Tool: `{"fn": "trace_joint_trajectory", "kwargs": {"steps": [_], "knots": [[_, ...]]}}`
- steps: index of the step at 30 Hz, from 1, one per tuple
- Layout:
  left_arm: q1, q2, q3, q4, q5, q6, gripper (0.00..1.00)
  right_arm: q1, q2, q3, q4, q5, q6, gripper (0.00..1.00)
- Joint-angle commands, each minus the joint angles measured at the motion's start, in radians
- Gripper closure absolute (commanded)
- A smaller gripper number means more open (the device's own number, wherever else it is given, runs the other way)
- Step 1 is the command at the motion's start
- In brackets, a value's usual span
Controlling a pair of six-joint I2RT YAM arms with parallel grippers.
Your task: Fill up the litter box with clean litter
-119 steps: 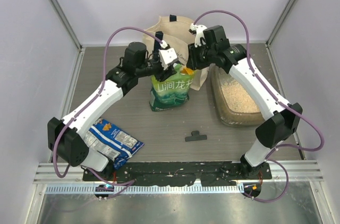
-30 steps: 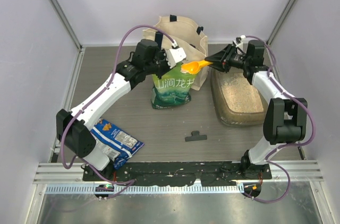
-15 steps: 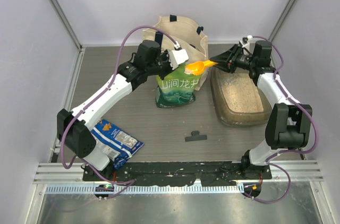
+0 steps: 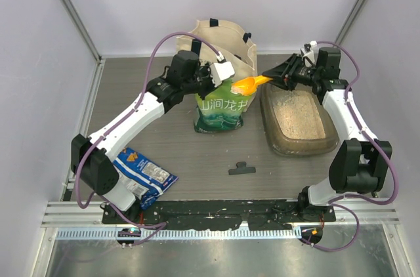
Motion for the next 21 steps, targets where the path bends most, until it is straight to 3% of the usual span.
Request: {"fn": "trace_joint_trajectory", "kwargs": {"steps": [1,13,21], "knots": [[0.014,-0.083,0.035,0.216,-0.02,-0.008,1.0,-0.037,-0.056,0.088,-0.019,0.161,-0.09,0.99],[0.011,-0.08,0.022,0.236,-0.008,-0.02,1.0,-0.024,-0.048,0.175,-0.106,0.21,-0.144,0.99],[0.009,-0.083,0.002,0.264,-0.008,-0.031,1.0,-0.023,-0.054,0.109,-0.068,0.146,-0.095,0.99]]}}
